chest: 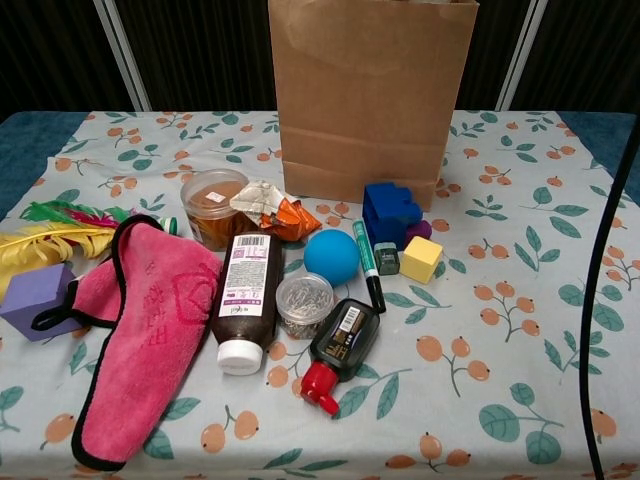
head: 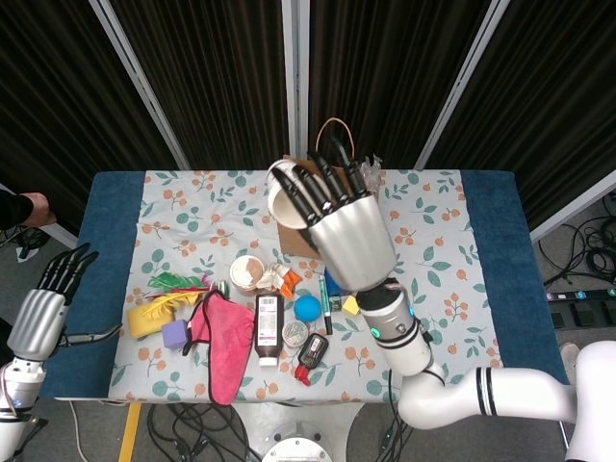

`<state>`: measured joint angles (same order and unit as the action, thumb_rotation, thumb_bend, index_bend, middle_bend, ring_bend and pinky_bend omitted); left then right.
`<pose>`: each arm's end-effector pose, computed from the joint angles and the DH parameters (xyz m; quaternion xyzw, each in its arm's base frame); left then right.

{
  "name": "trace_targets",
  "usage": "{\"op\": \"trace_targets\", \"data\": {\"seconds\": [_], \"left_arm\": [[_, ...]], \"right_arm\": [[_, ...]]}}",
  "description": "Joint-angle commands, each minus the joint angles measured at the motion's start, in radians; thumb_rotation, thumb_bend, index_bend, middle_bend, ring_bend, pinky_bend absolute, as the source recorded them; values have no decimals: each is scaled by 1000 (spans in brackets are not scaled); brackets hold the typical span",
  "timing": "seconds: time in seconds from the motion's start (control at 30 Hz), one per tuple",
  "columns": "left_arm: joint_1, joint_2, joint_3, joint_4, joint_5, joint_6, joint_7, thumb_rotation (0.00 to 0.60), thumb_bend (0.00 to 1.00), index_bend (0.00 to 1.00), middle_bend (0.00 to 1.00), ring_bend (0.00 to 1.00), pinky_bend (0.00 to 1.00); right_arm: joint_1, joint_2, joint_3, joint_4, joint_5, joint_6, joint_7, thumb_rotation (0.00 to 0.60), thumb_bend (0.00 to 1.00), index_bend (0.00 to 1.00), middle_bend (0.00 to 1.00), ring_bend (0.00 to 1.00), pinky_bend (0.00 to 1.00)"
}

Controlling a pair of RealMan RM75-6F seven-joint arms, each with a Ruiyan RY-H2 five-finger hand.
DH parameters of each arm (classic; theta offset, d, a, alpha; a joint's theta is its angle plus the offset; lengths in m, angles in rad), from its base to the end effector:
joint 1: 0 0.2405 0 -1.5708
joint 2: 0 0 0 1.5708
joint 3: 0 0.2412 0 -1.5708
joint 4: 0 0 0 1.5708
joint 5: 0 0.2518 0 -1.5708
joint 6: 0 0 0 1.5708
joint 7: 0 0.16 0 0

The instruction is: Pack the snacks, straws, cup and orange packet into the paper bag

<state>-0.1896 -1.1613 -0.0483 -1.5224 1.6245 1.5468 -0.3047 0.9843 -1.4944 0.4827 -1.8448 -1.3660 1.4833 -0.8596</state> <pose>-0.2852 0.2297 0.1108 -0.5899 -0.3905 -0.5220 0.4764 0.1000 -0.3213 0.0943 0.5719 -0.0455 0.6456 0.5040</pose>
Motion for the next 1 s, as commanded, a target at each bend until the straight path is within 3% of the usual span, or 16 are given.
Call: {"op": "trace_targets", "data": {"seconds": [0.03,0.3,0.53,0.83,1.0], "left_arm": [[-4,0,-2,-1,-1,-4,3,217,0,56,39,27,69],[-13,-1,-4,-1,-6,-20,12,214,0,55,39,27,69],[-12,4,-7,-1,-15,-20,17,216,0,55,39,28,69],[-6,6,-4,4,-20,-18,9,217,0,56,39,28,69],[-7,7,-4,7,-22,-20,3,213,0,55,39,28,69]], "right_arm": [[-12,24,45,60,46,6,35,600,104,255,390,237,134],[-14,27,79,174,146,-32,110,600,122,255,391,237,135],[5,-9,54,213,224,-106,157,600,120,255,391,237,135],[22,-63,22,251,272,-117,136,600,92,255,364,213,125],[17,-54,25,236,322,-125,108,600,15,115,249,99,11]]}}
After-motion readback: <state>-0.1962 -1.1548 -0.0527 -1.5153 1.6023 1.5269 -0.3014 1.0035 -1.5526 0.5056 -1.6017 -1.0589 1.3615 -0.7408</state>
